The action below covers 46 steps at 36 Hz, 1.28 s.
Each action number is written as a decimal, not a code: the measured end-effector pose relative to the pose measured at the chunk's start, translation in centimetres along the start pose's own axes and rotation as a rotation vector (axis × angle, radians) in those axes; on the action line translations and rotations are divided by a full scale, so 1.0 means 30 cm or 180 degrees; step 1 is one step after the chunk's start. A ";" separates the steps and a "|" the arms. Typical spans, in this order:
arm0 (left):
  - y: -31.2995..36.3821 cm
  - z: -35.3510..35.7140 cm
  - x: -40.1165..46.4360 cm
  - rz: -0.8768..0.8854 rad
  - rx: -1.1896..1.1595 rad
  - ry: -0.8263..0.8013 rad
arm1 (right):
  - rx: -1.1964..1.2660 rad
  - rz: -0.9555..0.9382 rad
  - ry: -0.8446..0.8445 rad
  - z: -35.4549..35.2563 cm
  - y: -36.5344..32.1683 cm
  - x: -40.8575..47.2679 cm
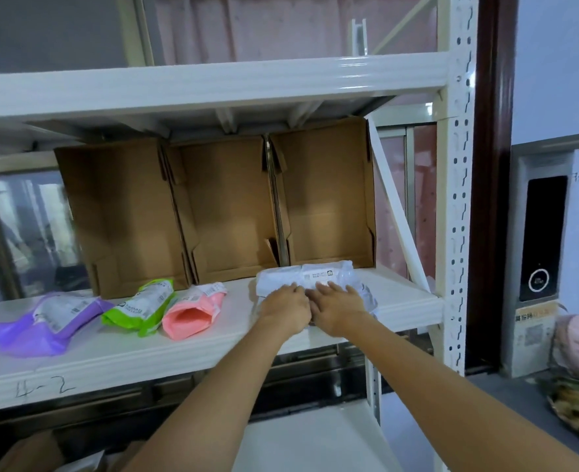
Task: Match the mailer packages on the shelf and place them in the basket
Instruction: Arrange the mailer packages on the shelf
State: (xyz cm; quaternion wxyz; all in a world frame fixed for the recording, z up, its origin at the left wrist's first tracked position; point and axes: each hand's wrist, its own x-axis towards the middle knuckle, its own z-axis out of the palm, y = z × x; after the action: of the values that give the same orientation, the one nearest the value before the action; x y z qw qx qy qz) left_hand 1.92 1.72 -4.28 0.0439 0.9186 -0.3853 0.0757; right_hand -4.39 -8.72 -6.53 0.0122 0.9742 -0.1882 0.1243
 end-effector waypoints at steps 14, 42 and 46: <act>-0.048 0.049 0.007 0.0191 -0.0095 -0.0592 | 0.0085 -0.0035 -0.0621 -0.021 0.016 -0.013; -0.133 0.101 0.019 0.0029 0.0199 0.0200 | -0.0261 0.0418 -0.0675 0.009 0.186 0.010; -0.062 0.063 -0.017 0.0506 -0.0321 -0.0045 | 0.0076 0.0499 -0.0591 0.004 0.186 0.005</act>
State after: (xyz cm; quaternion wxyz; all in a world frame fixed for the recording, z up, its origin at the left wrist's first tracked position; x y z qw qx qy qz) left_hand 3.10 3.11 -6.28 0.0812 0.8823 -0.4606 0.0529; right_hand -6.29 -13.97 -6.74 -0.0267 0.9639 -0.2626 0.0364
